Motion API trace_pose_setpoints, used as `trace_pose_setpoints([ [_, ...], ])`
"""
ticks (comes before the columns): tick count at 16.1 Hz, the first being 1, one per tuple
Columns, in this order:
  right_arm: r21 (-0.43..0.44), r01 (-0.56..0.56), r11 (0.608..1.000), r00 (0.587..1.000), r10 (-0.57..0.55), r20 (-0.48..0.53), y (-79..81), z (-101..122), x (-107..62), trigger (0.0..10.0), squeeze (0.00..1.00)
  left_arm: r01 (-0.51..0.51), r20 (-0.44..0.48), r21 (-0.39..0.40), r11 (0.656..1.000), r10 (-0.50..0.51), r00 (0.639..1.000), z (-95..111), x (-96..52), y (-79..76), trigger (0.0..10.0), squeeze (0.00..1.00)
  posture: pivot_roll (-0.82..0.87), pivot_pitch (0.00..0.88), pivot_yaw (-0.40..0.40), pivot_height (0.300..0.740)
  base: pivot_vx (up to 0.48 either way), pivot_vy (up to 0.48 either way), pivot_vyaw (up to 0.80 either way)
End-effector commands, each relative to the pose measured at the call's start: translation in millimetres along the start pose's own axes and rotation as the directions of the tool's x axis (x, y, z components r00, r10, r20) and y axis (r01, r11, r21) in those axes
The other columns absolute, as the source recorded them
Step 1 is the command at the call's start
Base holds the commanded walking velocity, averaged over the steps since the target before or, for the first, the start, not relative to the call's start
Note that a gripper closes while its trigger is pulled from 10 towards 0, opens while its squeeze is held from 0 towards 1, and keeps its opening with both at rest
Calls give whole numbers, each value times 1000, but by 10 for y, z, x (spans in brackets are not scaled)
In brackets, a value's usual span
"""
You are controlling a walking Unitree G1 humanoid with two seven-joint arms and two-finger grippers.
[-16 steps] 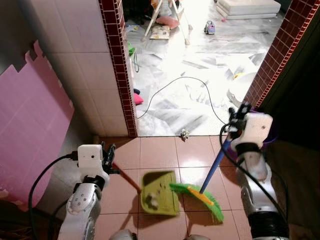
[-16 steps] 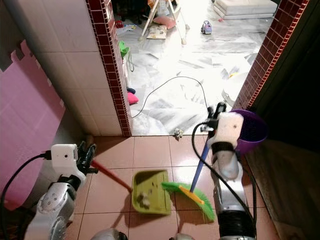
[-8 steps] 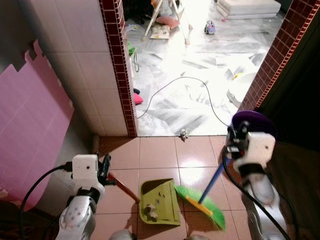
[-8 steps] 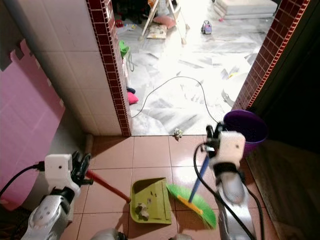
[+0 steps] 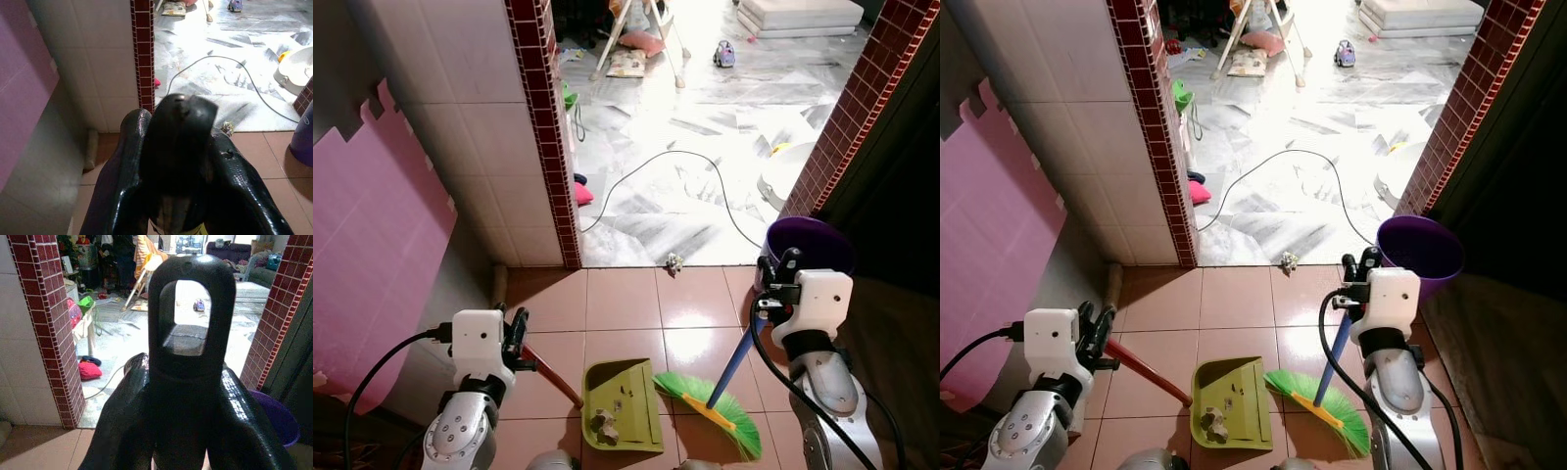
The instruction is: Sweep floor
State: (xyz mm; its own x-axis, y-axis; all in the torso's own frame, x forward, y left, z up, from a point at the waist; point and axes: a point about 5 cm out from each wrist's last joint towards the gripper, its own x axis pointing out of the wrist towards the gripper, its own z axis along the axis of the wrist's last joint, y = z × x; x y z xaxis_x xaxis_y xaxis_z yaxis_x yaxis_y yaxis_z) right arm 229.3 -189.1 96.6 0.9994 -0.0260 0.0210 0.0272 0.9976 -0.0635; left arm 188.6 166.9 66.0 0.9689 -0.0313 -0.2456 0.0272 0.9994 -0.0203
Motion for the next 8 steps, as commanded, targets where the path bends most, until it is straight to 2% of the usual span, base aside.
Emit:
trace_pose_setpoints([
  [1, 8, -7, 1000, 1000, 8, -28, 45, -22, -5, 10000, 0, -15, -33, 46, 999, 17, 999, -70, 8, 77, 10000, 0, -41, 0, 39, 740, 0, 0, 0],
  [4, 59, -15, 998, 997, 19, -73, 73, -155, -19, 10000, 0, -13, -28, 44, 999, 14, 1000, -116, 37, 64, 10000, 0, -42, 0, 39, 740, 0, 0, 0],
  [8, 44, -29, 999, 995, 33, -97, 50, -216, -65, 10000, 0, -18, -46, 51, 999, 21, 999, -209, 9, 88, 10000, 0, -46, 0, 35, 740, 0, 0, 0],
])
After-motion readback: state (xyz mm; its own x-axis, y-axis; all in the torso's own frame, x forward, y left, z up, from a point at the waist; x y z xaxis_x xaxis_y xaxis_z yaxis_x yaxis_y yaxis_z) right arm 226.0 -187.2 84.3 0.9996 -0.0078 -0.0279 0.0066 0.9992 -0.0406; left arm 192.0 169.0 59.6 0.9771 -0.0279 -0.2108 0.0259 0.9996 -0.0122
